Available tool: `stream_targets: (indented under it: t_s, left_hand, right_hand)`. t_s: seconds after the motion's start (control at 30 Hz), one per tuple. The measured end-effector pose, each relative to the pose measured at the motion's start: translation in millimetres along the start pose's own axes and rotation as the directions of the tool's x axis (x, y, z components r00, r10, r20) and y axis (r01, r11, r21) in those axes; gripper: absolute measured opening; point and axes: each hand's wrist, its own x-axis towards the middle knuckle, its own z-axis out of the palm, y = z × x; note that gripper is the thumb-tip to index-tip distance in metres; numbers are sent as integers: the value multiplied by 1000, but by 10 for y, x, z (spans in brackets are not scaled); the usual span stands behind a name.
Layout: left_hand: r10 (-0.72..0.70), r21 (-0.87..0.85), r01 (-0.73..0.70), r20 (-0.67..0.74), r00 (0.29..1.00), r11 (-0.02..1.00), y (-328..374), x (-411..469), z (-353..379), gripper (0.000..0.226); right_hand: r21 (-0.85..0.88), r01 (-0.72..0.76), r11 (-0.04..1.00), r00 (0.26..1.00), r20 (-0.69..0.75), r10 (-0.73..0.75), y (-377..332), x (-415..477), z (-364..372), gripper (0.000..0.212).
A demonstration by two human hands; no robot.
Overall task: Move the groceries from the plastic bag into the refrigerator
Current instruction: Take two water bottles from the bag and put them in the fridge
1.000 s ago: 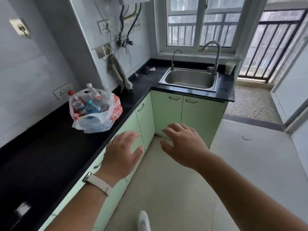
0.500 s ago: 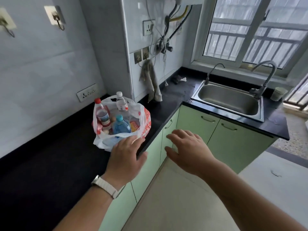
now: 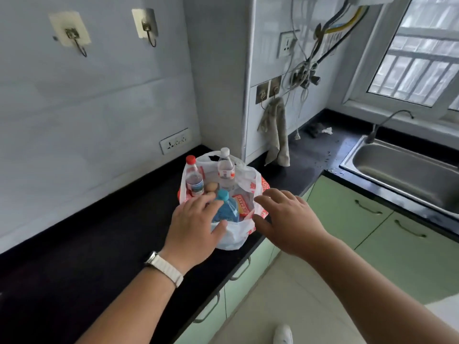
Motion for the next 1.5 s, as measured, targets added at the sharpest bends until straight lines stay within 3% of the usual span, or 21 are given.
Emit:
stream_targets:
  t_s: [0.43,0.6,0.8,1.03,1.27,1.5]
  left_hand:
    - [-251,96,250,5,968,964,-476,933,407,48]
    - [-425,84,419,77,902,904,-679,1296,630,38]
    - [-685,-105,706,178,707,701,-811,1519,899,34]
    - [-823,-386,823,224,523,417,-958,1648,1186,28]
    - [-826,-512,783,222,518,353,-1100,1790,1313,45]
    - [-822,-508,789,242,516,345,-1243,1841,1480,49]
  right_hand:
    - [87,207,975,970,113,-216,480,1616,445,49]
    - [177,224,958,955,157,-253,719,2205,592,53]
    - [353,78,932,960,226,-166,889,2727,881,52]
    - [550,-109,828,931,348,-109,865,2964,1106,65]
    - [608,-212,765,923,382,-49,835,3068,1323,75]
    - [632,-250,734,908,416,-49,806,3175,1518,77]
